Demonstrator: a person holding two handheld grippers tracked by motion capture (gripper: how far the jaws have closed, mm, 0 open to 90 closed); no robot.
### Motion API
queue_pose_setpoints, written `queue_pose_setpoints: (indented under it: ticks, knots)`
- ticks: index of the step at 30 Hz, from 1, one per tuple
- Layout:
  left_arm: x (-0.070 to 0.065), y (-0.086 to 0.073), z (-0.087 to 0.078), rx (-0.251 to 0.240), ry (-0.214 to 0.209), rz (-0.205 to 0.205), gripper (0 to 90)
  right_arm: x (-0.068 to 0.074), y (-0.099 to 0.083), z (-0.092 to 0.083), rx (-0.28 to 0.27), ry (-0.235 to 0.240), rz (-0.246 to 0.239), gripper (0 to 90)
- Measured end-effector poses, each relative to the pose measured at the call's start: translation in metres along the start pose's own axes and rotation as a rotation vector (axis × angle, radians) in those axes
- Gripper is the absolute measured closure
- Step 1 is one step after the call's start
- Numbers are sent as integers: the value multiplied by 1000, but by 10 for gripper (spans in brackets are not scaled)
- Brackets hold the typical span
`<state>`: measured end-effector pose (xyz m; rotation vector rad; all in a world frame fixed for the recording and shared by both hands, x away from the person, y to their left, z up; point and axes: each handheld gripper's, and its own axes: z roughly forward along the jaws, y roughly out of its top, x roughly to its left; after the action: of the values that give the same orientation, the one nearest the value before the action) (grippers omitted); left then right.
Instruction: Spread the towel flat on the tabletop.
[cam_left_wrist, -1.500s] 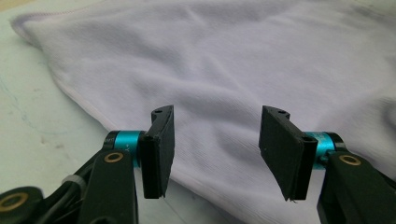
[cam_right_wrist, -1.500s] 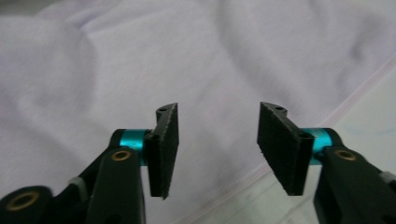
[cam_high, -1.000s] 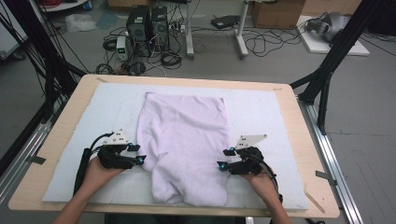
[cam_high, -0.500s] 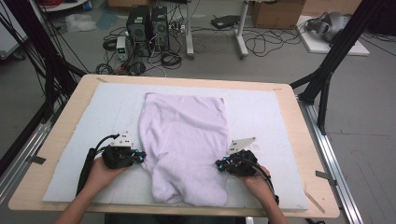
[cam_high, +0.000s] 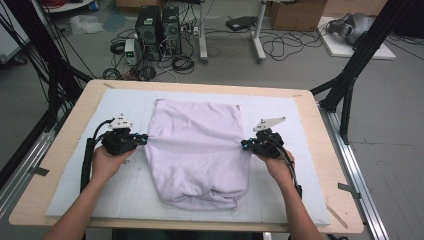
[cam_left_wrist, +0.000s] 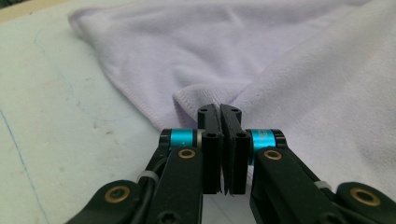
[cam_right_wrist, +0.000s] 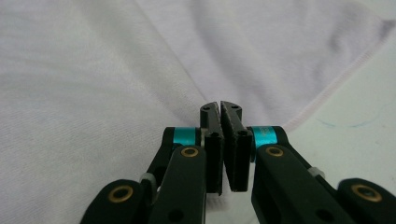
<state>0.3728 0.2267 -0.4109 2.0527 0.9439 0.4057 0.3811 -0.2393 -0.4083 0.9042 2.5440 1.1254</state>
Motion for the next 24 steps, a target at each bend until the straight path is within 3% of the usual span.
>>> queue_pose_setpoints:
  ticks: [2, 4, 6, 10, 16, 19, 21, 24]
  knots:
    - [2, -2, 7, 11, -9, 4, 850, -6, -4, 12, 43, 5, 28, 856]
    - [4, -3, 7, 18, -15, -13, 732, -7, -7, 18, 69, -3, 30, 786]
    - [5, -3, 1, 4, -30, -10, 660, -4, -7, 14, 52, 5, 40, 735]
    - [-1, -2, -18, -42, -54, 14, 586, 9, -3, -11, -34, 10, 5, 655]
    - [-27, -18, -30, -55, -130, 51, 506, 48, -10, -26, -82, 120, -87, 548]
    - [-41, -32, -29, -43, -177, 47, 465, 67, -22, -23, -84, 178, -92, 493]
    - [-51, -38, -26, -17, -207, 60, 445, 76, -30, -22, -92, 217, -91, 474]
    - [-63, -41, -23, 13, -219, 101, 437, 89, -38, -20, -98, 261, -101, 469]
